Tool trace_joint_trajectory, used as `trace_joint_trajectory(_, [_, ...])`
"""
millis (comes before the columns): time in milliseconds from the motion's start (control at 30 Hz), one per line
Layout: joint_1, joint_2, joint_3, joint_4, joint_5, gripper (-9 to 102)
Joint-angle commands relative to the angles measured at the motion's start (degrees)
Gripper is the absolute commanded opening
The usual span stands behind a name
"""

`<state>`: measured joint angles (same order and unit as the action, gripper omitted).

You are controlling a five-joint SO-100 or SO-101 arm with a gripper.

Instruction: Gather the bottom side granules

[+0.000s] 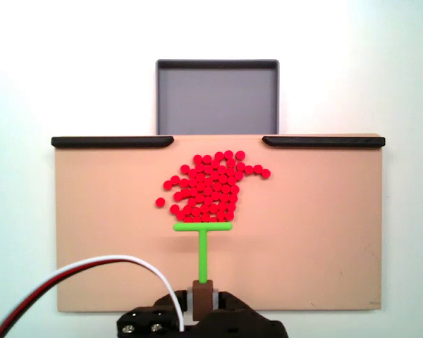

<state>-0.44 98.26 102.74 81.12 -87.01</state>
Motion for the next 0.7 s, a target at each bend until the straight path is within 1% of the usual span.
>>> trace_joint_trajectory(0, [0.4,0.2,-0.9,-0.1,-0.6,0])
trace_joint_trajectory(667, [-0.7,0.4,-0.8,0.0,1.2,0])
